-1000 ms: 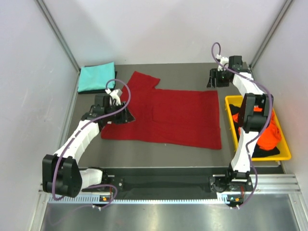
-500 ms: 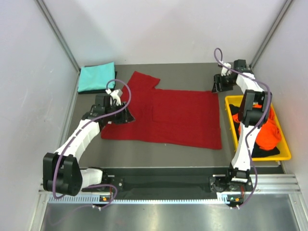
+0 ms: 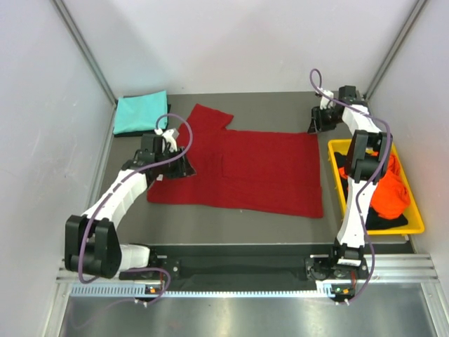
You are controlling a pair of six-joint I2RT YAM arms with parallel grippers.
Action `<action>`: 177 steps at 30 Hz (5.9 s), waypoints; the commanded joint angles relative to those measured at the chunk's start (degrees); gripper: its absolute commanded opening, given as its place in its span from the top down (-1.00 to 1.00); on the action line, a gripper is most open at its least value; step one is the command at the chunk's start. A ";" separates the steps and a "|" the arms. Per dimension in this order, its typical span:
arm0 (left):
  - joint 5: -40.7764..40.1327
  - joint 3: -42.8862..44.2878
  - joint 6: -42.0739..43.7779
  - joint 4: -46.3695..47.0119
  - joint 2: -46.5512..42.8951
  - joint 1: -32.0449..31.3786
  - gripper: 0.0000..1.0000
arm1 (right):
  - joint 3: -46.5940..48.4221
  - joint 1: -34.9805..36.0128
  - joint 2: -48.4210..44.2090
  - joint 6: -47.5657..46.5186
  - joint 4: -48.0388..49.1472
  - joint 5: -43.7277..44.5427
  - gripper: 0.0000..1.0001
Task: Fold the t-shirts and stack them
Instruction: Fold the tshirt
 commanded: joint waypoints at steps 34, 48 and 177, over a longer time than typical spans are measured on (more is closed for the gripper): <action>-7.41 76.23 14.65 -6.37 69.24 8.07 -0.18 | -17.47 0.43 -15.31 5.57 16.52 -3.57 1.00; -1.52 75.26 14.92 -5.58 67.22 8.15 1.00 | -19.74 1.22 -16.36 6.72 18.01 -1.73 1.00; -6.53 39.22 9.38 -5.22 41.99 11.14 -0.08 | -30.59 40.42 -19.36 44.34 44.82 20.59 0.15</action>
